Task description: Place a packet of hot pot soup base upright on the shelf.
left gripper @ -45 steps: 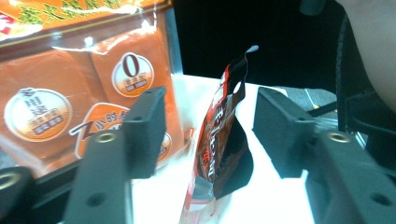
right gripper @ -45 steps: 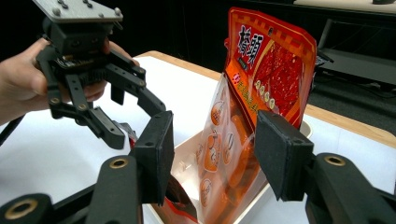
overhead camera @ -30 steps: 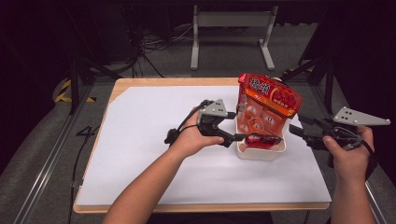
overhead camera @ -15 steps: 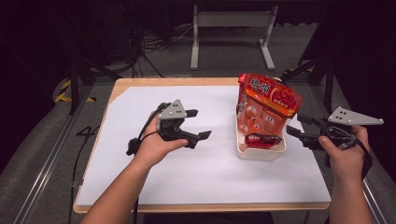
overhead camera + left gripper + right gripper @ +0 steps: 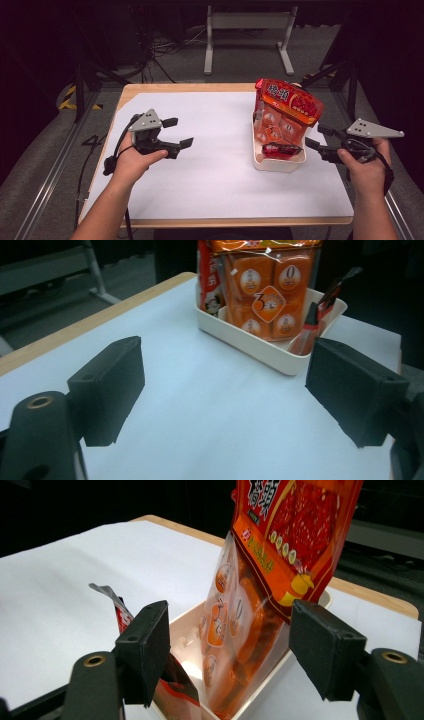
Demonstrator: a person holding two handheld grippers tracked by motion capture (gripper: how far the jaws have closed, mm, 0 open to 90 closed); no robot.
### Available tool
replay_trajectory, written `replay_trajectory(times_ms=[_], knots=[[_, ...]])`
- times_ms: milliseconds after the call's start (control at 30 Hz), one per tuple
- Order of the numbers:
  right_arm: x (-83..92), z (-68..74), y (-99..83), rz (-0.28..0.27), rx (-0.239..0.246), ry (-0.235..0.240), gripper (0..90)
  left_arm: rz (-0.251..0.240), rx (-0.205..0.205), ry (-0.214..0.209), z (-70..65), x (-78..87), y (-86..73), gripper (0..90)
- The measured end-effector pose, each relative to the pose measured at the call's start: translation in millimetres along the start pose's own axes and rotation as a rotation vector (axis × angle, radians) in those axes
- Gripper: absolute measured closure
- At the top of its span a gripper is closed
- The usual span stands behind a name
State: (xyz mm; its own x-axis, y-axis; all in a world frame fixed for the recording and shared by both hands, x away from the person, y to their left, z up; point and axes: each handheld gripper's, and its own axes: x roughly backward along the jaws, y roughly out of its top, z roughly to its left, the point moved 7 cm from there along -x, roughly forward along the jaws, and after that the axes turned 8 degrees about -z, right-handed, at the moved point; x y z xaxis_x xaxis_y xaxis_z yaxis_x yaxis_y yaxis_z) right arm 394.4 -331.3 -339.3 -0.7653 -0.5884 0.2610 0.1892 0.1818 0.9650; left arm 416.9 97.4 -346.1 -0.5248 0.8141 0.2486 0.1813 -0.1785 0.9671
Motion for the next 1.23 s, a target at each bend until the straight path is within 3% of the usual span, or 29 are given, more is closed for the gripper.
replay_trajectory(times_ms=[100,167,300,367,667,800,967,1233], knots=[[-0.4,-1.4,-2.7,0.0,-0.002,-0.001,33.4,-0.002,0.006,0.029,3.9,8.7,-5.5,16.3],[-0.2,-2.6,-4.0,-0.002,0.004,-0.002,33.4,-0.014,0.006,0.074,10.1,19.1,-13.6,16.1],[0.3,-4.8,-7.3,0.001,0.003,-0.005,33.3,-0.042,0.036,0.105,17.6,30.5,-25.7,16.0],[0.4,-5.6,-8.2,0.0,-0.002,-0.005,33.3,-0.021,0.049,0.117,22.2,34.1,-33.3,15.9],[-3.5,-8.6,-13.9,-0.008,0.017,-0.001,33.2,-0.015,0.08,0.166,35.3,49.5,-48.9,15.7],[-5.7,-9.6,-17.0,-0.009,0.027,0.003,33.0,0.027,0.053,0.218,48.0,50.3,-59.0,15.2],[-7.8,-11.7,-21.4,0.004,0.027,0.001,32.8,0.043,0.111,0.214,58.3,49.3,-72.6,15.1],[-9.7,-12.6,-22.2,0.004,0.029,0.001,32.6,0.013,0.118,0.206,57.7,55.7,-69.6,15.1]])
